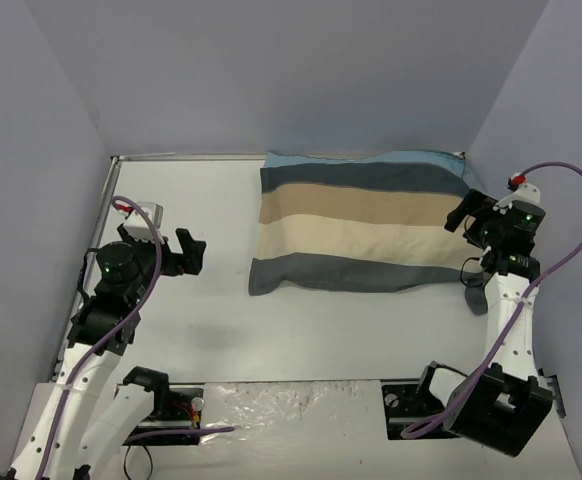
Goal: Remove the pillowcase from the pillow
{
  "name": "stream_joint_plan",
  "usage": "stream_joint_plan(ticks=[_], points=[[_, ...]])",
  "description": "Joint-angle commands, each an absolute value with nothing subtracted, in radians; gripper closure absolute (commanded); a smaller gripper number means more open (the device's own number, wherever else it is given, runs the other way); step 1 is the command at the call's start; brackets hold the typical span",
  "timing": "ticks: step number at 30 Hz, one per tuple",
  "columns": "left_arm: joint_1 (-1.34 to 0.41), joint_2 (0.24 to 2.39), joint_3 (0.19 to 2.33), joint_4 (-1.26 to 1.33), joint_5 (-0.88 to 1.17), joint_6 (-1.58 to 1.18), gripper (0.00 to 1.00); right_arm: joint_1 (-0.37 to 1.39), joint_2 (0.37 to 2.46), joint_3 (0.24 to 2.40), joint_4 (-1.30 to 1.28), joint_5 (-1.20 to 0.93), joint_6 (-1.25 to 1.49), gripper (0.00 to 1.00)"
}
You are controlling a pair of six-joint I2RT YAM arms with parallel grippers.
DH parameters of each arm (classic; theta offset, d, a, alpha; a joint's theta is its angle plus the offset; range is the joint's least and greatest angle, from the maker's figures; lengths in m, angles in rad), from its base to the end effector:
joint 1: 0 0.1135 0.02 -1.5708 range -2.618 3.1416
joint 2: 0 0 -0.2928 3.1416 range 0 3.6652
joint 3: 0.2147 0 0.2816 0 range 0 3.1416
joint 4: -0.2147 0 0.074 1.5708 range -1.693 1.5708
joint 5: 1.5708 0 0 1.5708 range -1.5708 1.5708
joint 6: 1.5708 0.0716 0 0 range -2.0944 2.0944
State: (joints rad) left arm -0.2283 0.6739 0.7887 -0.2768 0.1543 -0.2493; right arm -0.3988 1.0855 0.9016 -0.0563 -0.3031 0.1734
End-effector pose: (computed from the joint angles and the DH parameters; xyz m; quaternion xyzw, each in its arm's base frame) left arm 0.1928 -0.0561 0.3640 0.0419 0.7602 -0.2098 0.6134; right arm 0.2876 -0.0980 0.3473 0.1301 0.7724 0.0494 0.6197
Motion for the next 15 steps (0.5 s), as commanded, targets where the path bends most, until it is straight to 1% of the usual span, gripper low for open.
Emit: stream_joint_plan(ticks=[1, 3, 4, 6, 7, 8, 9, 10, 11, 12, 13, 14, 15], points=[[-0.236, 0.699, 0.819, -0.219, 0.248, -0.290, 0.06, -0.413, 1.042, 0.925, -0.031, -0.354, 0.202, 0.00], [-0.241, 0.738, 0.824, -0.203, 0.305, -0.328, 0.06, -0.414, 1.040, 0.908, -0.022, -0.432, 0.169, 0.00], [-0.241, 0.756, 0.831, -0.193, 0.331, -0.345, 0.06, -0.413, 1.042, 0.896, -0.020, -0.580, 0.090, 0.00], [-0.241, 0.839, 0.850, -0.189, 0.423, -0.400, 0.06, -0.396, 1.040, 0.888, -0.023, -0.780, -0.041, 0.00], [-0.242, 0.871, 0.879, -0.196, 0.454, -0.417, 0.06, -0.379, 1.037, 0.908, -0.097, -0.945, -0.237, 0.00], [-0.241, 0.941, 0.896, -0.205, 0.478, -0.431, 0.06, -0.352, 1.035, 0.929, -0.157, -0.951, -0.311, 0.00], [-0.242, 0.978, 0.911, -0.212, 0.507, -0.451, 0.06, -0.268, 1.025, 0.949, -0.235, -0.910, -0.342, 0.00], [-0.248, 1.012, 0.925, -0.215, 0.561, -0.456, 0.06, -0.221, 1.017, 0.966, -0.276, -0.853, -0.380, 0.00], [-0.259, 1.076, 0.974, -0.276, 0.552, -0.450, 0.06, -0.183, 1.011, 0.988, -0.319, -0.835, -0.526, 0.00], [-0.317, 1.107, 1.004, -0.320, 0.519, -0.401, 0.05, -0.146, 1.000, 0.991, -0.390, -0.848, -0.601, 0.00], [-0.369, 1.130, 1.035, -0.409, 0.418, -0.356, 0.05, -0.141, 0.996, 0.983, -0.396, -0.857, -0.629, 0.00], [-0.437, 1.164, 1.084, -0.444, 0.335, -0.257, 0.05, -0.143, 0.994, 0.962, -0.396, -0.859, -0.647, 0.00], [-0.606, 1.172, 1.095, -0.463, 0.237, -0.203, 0.06, -0.141, 0.997, 0.950, -0.384, -0.839, -0.638, 0.00]])
